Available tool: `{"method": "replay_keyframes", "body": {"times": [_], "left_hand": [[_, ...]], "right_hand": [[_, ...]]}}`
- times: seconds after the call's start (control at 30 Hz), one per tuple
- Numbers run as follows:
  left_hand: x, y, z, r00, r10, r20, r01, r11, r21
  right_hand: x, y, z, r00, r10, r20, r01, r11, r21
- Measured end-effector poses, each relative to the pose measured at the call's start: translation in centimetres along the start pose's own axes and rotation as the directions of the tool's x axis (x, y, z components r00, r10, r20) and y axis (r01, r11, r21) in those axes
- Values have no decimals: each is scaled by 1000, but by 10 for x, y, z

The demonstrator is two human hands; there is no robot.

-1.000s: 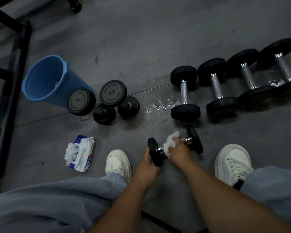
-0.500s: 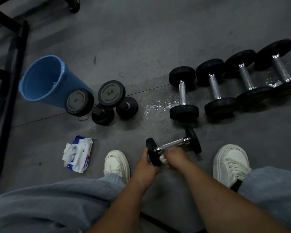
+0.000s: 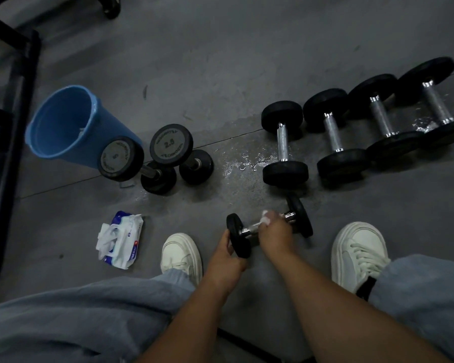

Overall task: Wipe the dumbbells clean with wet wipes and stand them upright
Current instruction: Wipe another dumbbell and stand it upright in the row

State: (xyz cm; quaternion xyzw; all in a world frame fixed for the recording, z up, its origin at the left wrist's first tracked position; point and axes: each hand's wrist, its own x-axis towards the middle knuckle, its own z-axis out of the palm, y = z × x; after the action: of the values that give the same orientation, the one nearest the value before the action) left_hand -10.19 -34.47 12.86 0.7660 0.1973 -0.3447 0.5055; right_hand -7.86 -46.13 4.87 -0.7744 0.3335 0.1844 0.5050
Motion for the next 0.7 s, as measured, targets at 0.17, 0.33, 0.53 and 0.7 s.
{"method": "replay_keyframes", "body": {"times": [0.17, 0.33, 0.53, 0.7], "left_hand": [[3, -2, -2, 1000, 2, -7, -2, 1000, 4], [4, -3, 0, 1000, -1, -11, 1, 1000, -31], [5, -4, -2, 1000, -29, -10, 29, 999, -32], [6, -6, -2, 999, -39, -4, 39, 999, -28]], "right_hand": [[1, -10, 3, 987, 7, 159, -37, 982, 183], [9, 0, -1, 959, 43, 281, 1, 988, -155], [11, 4, 4, 997, 41, 67, -36, 997, -69], [14, 1, -1, 991, -30, 130, 37, 998, -54]]}}
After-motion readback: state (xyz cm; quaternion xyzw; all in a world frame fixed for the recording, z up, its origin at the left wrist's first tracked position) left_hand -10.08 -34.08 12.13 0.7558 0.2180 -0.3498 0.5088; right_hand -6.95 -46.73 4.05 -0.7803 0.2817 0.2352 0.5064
